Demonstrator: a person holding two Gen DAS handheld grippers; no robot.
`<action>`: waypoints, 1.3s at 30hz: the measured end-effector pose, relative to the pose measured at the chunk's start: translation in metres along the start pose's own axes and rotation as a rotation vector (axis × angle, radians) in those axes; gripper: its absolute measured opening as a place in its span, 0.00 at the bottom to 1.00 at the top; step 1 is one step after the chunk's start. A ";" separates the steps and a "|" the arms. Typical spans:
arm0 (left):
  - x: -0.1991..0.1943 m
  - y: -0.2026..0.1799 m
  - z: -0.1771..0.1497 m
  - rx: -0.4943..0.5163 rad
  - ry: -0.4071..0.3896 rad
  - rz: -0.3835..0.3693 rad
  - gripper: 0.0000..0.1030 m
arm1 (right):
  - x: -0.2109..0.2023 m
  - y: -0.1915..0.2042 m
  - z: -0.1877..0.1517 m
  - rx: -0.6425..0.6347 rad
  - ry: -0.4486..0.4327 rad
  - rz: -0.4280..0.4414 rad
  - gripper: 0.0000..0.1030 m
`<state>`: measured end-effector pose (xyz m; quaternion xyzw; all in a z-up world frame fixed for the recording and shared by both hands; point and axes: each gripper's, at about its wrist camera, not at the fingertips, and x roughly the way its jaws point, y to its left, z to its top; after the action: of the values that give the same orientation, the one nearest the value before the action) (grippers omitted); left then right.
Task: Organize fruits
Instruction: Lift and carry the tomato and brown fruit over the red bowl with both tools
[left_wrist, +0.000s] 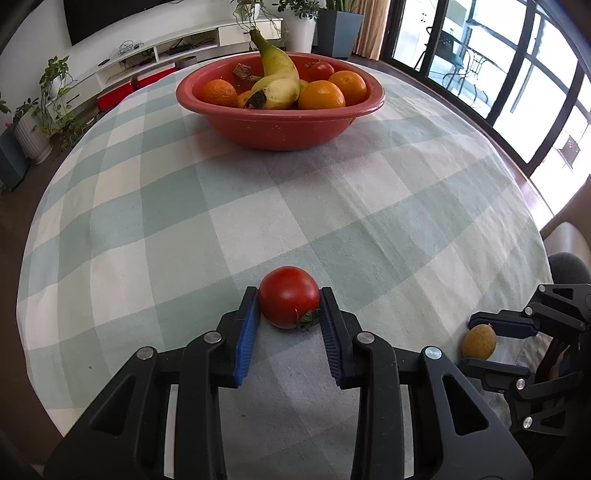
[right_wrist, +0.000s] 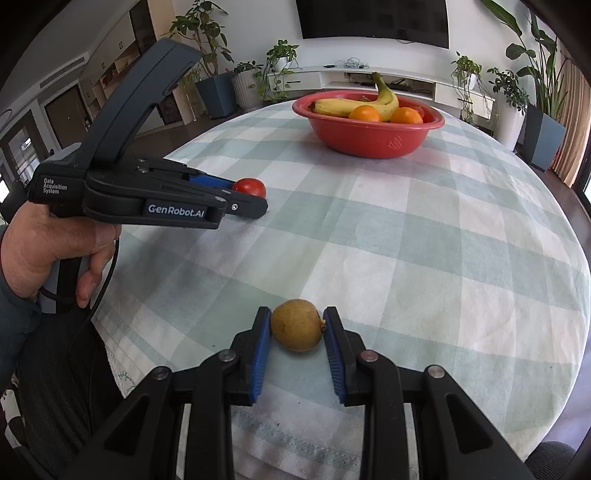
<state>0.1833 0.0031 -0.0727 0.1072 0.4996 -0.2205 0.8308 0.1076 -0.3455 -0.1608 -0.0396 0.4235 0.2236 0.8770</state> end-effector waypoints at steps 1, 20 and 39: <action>0.000 0.000 0.000 -0.001 -0.002 -0.002 0.29 | 0.000 0.000 0.000 0.000 0.000 0.000 0.30; -0.037 0.011 0.009 -0.067 -0.113 -0.063 0.29 | -0.012 -0.013 0.014 0.033 -0.033 -0.004 0.30; -0.048 0.051 0.146 -0.077 -0.226 -0.050 0.29 | -0.021 -0.079 0.165 -0.004 -0.188 -0.088 0.30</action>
<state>0.3021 0.0024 0.0374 0.0373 0.4136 -0.2324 0.8795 0.2496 -0.3810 -0.0495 -0.0388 0.3366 0.1887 0.9217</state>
